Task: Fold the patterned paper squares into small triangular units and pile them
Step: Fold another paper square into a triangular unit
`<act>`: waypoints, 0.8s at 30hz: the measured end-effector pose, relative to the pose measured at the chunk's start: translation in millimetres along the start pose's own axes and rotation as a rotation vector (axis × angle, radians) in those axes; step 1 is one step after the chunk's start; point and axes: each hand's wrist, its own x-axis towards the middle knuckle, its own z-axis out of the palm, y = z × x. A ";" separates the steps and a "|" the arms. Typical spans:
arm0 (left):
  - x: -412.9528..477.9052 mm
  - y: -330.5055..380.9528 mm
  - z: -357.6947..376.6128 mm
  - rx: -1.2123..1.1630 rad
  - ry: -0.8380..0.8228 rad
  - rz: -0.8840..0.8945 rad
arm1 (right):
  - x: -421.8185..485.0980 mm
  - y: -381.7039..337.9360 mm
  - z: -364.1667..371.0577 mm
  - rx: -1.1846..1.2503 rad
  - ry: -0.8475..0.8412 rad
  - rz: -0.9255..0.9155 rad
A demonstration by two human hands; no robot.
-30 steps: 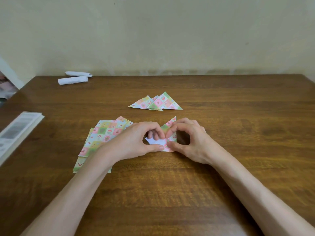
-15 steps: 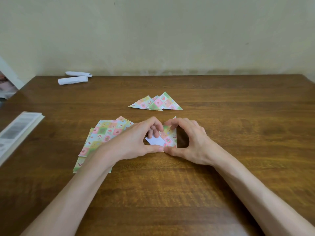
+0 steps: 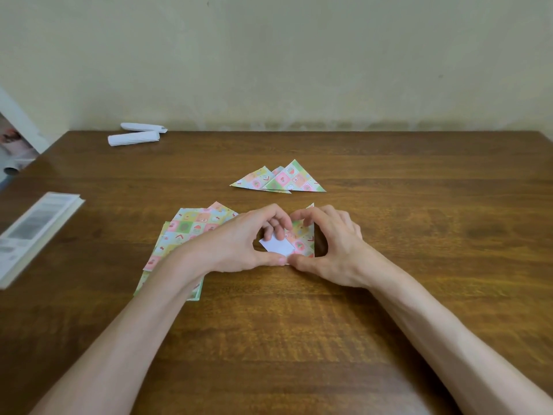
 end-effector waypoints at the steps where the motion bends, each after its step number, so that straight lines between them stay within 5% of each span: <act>1: 0.1 -0.3 -0.4 -0.006 -0.006 0.001 | -0.3 0.4 0.3 0.003 0.000 -0.003; 24: 0.8 0.6 -3.3 0.027 -0.042 0.006 | -1.0 7.5 -16.0 0.076 -0.136 -0.010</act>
